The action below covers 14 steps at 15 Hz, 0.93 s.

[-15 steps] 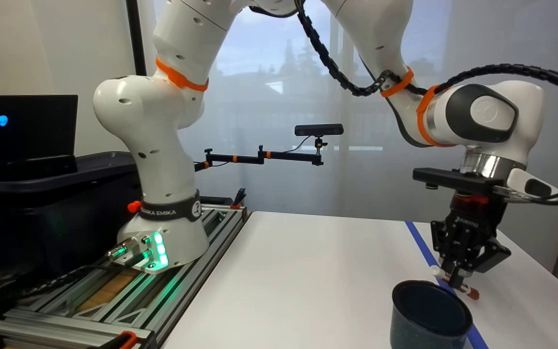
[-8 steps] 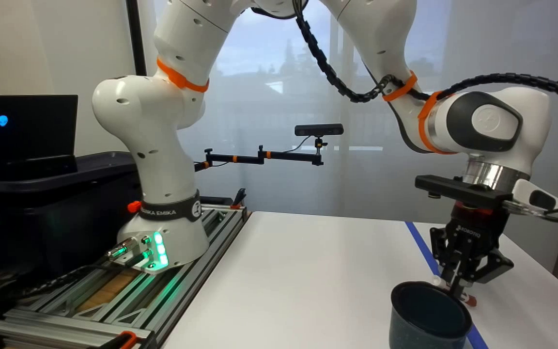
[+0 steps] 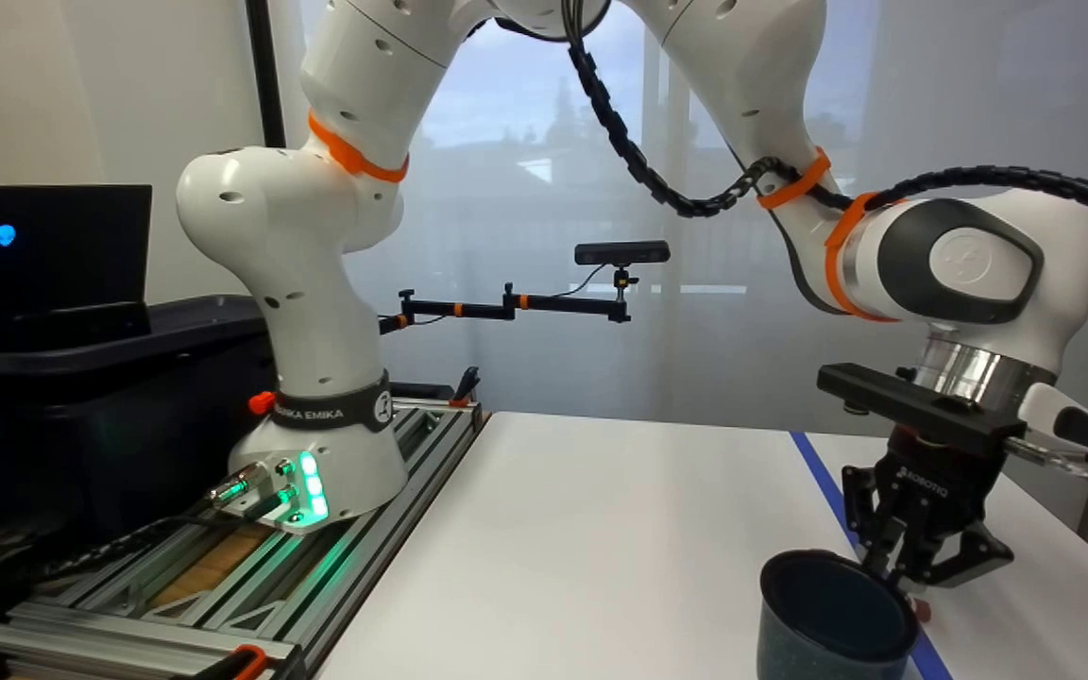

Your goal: Put the marker on the table.

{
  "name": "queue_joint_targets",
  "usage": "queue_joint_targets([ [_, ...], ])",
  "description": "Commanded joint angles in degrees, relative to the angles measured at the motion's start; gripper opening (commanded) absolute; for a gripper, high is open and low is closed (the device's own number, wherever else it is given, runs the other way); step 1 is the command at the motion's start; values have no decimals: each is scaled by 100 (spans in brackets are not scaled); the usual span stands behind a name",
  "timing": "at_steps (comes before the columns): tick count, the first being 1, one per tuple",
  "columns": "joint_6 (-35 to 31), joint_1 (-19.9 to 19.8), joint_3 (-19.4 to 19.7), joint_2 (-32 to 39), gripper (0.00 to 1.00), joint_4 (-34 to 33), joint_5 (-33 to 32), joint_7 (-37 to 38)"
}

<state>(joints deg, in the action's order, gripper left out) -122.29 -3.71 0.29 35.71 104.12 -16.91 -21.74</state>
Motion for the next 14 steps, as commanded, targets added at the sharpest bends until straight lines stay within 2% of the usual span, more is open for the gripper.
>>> queue_joint_targets([
  [1, 75, -84, -51, 156, 5, -178, 98, -205],
  [8, 419, -74, -24, 434, 5, -463, 10, -476],
  [9, 478, -77, -17, 463, 45, -504, 19, -471],
  [10, 507, -80, -18, 471, 46, -526, 18, -479],
  [14, 624, -22, 32, 296, 75, -442, -27, -291],
])
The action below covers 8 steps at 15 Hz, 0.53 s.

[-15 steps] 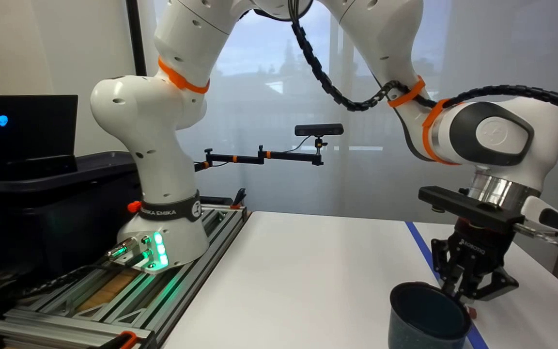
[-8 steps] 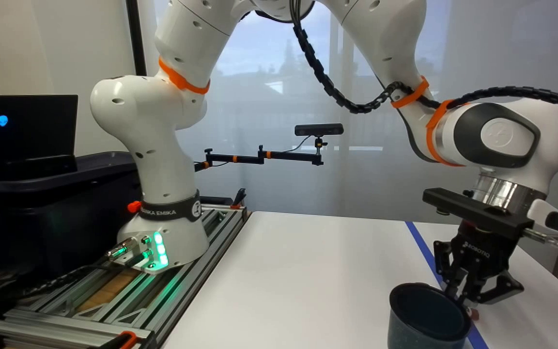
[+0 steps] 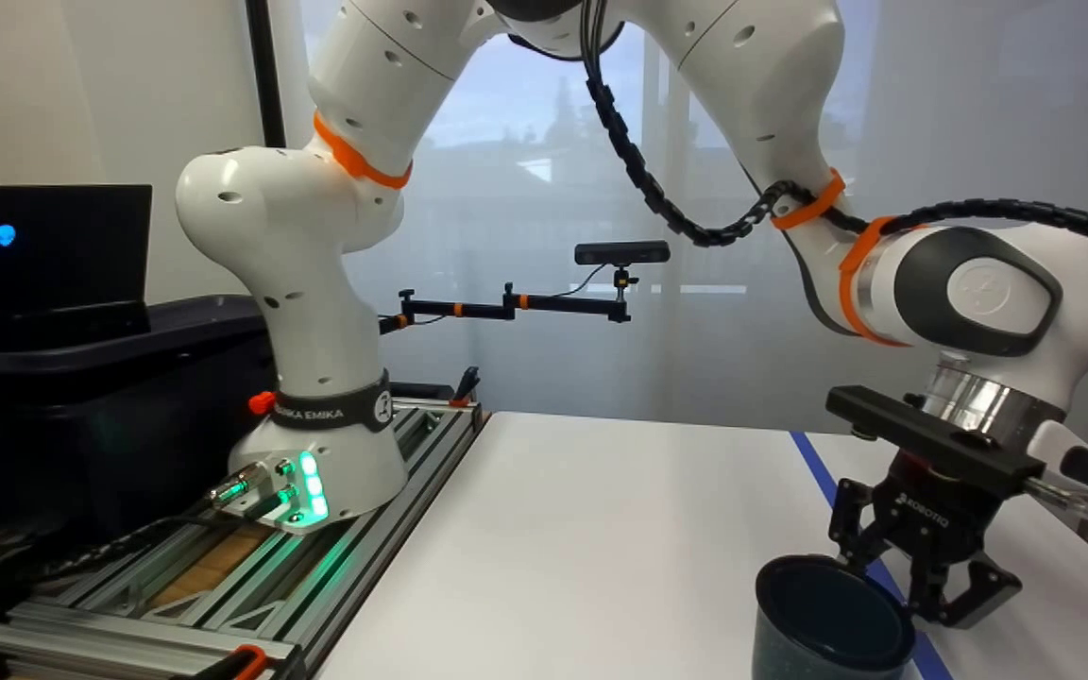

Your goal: Put the marker on the table.

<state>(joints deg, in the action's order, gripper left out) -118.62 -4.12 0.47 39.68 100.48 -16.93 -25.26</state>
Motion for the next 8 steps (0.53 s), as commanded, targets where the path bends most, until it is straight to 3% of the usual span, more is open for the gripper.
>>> queue_joint_targets([
  [1, 299, 28, 19, -205, 82, -40, 7, 142],
  [3, 391, 45, 12, -411, 97, 17, 48, 269],
  [4, 454, 46, 0, -524, 100, 40, 109, 370],
  [8, 1156, 14, -31, -934, 100, -33, 850, 1162],
])
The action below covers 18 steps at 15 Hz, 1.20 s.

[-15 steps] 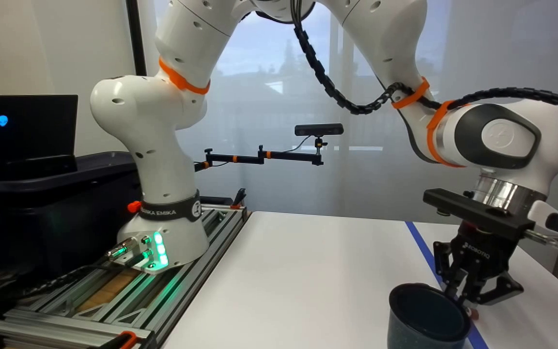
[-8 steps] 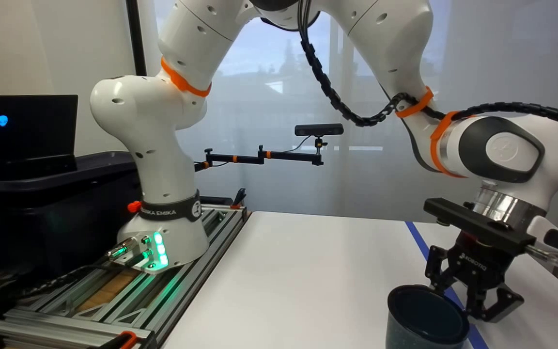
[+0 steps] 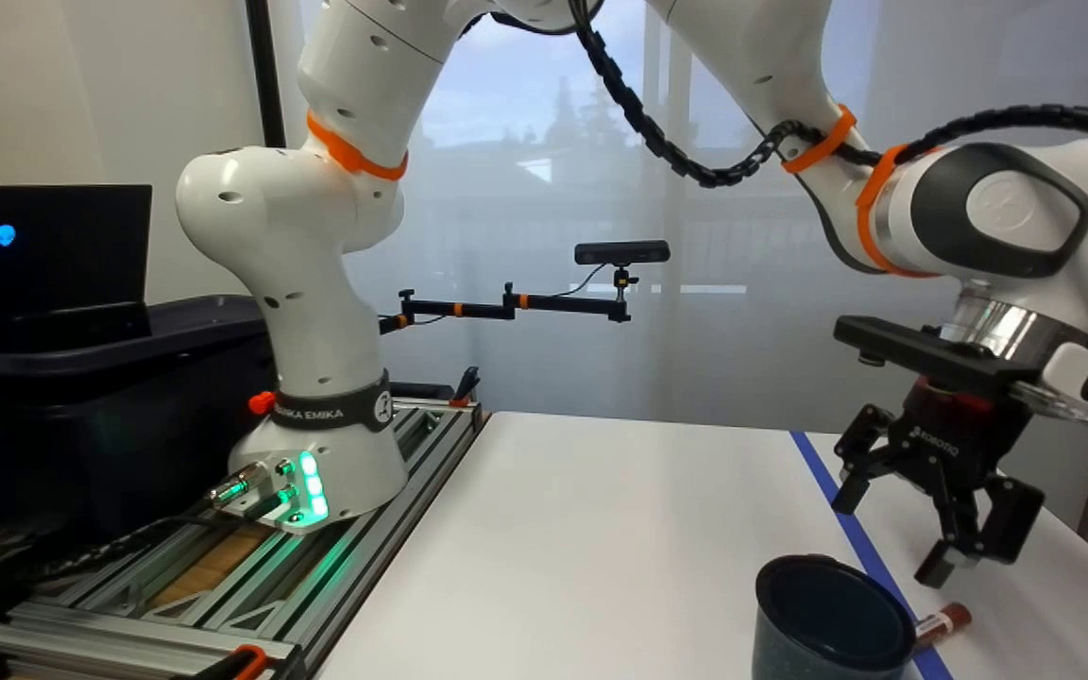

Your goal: Put the marker on the table.

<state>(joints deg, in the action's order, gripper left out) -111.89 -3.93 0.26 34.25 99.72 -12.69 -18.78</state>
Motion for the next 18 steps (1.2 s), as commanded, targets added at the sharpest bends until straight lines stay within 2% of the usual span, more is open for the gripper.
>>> queue_joint_targets([
  [1, 537, -17, 4, -501, 100, 67, 587, 714],
  [4, 538, -31, 110, -830, 100, 195, 911, 1344],
  [7, 234, 0, 233, -1090, 100, 375, 1079, 2029],
  [12, -896, 241, 469, -1382, 100, 849, 729, 3351],
  [13, -481, 104, 365, -1071, 100, 420, 893, 2829],
  [18, -548, 117, 378, -1043, 100, 442, 889, 2867],
])
